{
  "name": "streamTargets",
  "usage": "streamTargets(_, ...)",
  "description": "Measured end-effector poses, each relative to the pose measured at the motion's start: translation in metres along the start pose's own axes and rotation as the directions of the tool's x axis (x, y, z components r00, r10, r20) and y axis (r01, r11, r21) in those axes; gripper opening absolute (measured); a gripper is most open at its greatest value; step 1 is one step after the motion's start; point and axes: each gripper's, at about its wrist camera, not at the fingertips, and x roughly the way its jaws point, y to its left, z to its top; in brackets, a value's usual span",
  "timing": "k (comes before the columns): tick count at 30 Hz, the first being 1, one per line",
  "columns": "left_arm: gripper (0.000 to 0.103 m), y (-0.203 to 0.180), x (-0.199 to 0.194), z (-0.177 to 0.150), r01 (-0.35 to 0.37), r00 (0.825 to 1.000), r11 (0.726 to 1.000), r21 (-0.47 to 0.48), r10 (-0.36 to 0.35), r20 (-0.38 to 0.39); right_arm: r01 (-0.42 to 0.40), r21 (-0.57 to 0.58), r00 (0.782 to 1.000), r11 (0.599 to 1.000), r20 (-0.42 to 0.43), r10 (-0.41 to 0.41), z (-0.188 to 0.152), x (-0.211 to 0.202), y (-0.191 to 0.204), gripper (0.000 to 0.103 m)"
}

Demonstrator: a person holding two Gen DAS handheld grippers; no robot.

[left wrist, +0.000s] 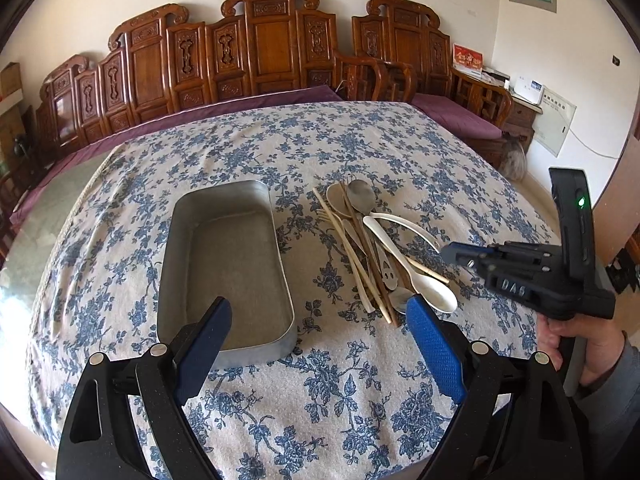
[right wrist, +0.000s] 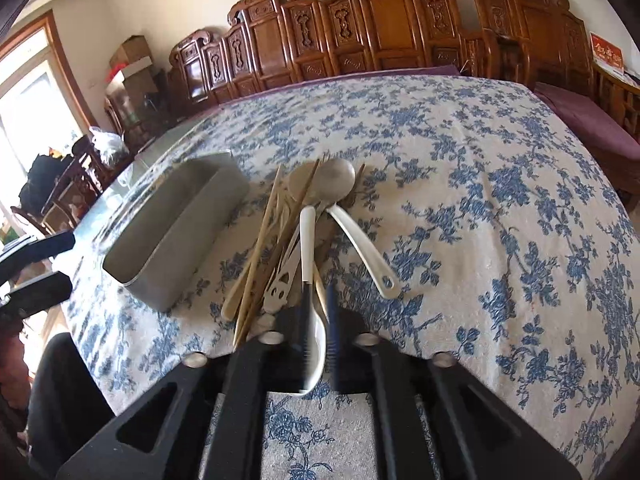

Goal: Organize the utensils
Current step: 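Grasp a white plastic spoon from the pile with the right gripper, then grasp a wooden chopstick with the left gripper while the right gripper holds the white spoon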

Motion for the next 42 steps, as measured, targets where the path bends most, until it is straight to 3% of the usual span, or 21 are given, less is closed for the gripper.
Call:
streamTargets(6,0.085,-0.002,0.003,-0.002,0.011,1.0,1.0,-0.003,-0.011,-0.003,-0.024,-0.066,0.999,0.998,-0.036,0.021,-0.014,0.002,0.018,0.029)
streamTargets(12,0.085,-0.004,0.008,-0.004,0.028,0.999,1.0,-0.007,-0.029,-0.015,0.036,-0.148,0.99,0.988,-0.132,-0.056,-0.028,0.02,0.029,0.028)
streamTargets(14,0.085,-0.005,0.013,-0.002,0.029,0.999,1.0,-0.001,-0.029,-0.02,0.046,-0.143,0.99,0.989,-0.129,-0.065,-0.028,0.021,0.025,0.023)
streamTargets(16,0.085,-0.006,0.019,0.0,0.029,0.999,1.0,0.004,-0.029,-0.027,0.041,-0.134,0.991,0.99,-0.119,-0.058,-0.027,0.019,0.02,0.007)
streamTargets(20,0.085,-0.011,0.029,0.008,0.025,0.999,0.999,0.031,-0.024,-0.034,0.019,-0.119,0.996,0.993,-0.083,-0.029,-0.021,0.009,0.014,0.002)
streamTargets(30,0.059,-0.029,0.071,0.023,0.068,0.992,0.997,0.041,-0.063,-0.108,-0.039,-0.045,0.998,0.998,0.044,0.041,-0.001,-0.023,-0.005,0.002)
streamTargets(38,0.033,-0.029,0.123,0.043,0.058,0.98,0.998,-0.011,-0.059,-0.189,-0.038,-0.027,0.998,0.999,0.049,0.039,0.002,-0.02,-0.007,0.003)
streamTargets(42,0.026,-0.027,0.143,0.047,0.053,0.973,0.998,-0.044,-0.062,-0.222,-0.042,-0.012,0.998,0.999,0.05,0.042,0.003,-0.019,-0.009,0.003)
